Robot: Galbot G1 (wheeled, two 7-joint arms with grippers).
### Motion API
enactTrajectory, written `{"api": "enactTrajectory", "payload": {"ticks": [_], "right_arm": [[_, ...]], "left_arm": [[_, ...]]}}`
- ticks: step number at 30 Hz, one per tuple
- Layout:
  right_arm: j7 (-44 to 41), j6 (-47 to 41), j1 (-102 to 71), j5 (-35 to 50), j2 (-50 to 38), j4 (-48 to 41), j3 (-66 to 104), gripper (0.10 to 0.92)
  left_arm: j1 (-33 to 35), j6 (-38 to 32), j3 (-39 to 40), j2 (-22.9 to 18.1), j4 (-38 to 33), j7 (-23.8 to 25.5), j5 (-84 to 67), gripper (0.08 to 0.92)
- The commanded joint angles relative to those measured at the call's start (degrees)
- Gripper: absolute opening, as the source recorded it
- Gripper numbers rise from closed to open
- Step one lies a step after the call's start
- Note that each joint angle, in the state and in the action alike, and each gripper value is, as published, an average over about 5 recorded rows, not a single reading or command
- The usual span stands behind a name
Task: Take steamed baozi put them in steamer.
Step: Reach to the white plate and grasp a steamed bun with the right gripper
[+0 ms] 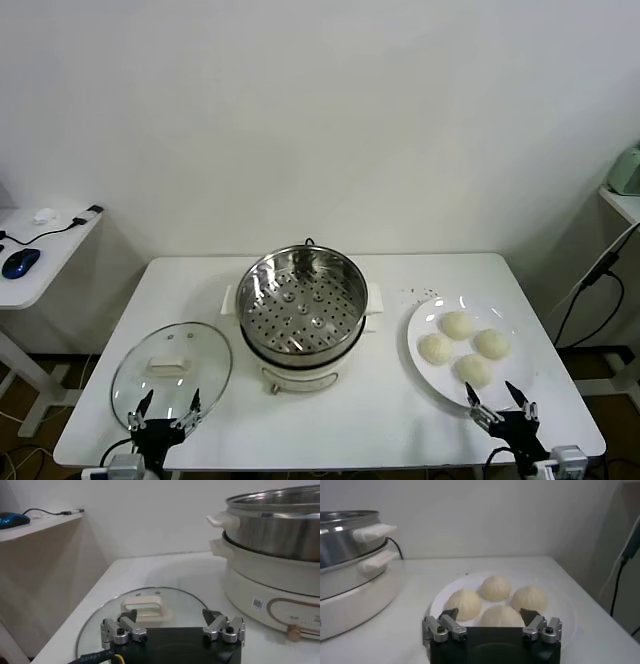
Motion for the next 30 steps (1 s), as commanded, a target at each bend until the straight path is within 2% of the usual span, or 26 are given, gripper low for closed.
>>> {"api": "enactTrajectory", "payload": {"ticks": [1,3,6,10,14,18,21,25,30], "right_arm": [[1.7,-10.3,23.24,-2.59,-9.23,-7.97,-3.4,0.823],[-0.14,-11.55,29.74,-3.74,-12.81,-12.1,-7.3,0.823],[-8.29,-12.44,41.04,-6.81,-20.89,-18.89,-16.99,0.823],[-26.48,-12.64,55.57,-10.48,-32.92,-23.92,-34.68,0.823],[-45.91,-7.41,76.93,-13.07,-40.23,-29.12,-58.28,0.823],[-60.75,1.79,99.91,-16.34,-40.09,-35.79,-83.33,0.823],[-68.48,7.4,112.38,-18.38,-37.42,-40.85,-97.47,0.823],[-73.6,9.97,121.91,-18.74,-32.03,-45.93,-110.67,0.823],[-73.26,7.43,122.67,-16.58,-25.91,-48.44,-116.22,0.823]], "left_arm": [[0.02,0.16,0.08,0.16,-0.15,0.05,-0.01,0.823],[-0.02,0.15,0.19,0.19,-0.27,0.07,-0.02,0.823],[-0.06,0.12,0.4,0.22,-0.51,0.09,-0.04,0.823],[0.0,0.15,0.58,0.17,-1.02,0.1,-0.03,0.823],[0.04,0.2,0.64,-0.06,-1.37,0.11,0.0,0.823],[-0.06,0.14,0.76,-0.4,-1.15,0.12,0.17,0.823],[-0.14,0.0,0.91,-0.6,-0.84,0.12,0.4,0.823],[-0.19,-0.21,0.98,-0.77,-0.45,0.12,0.56,0.823],[-0.39,-0.48,0.95,-0.72,0.17,0.11,0.64,0.823]]}}
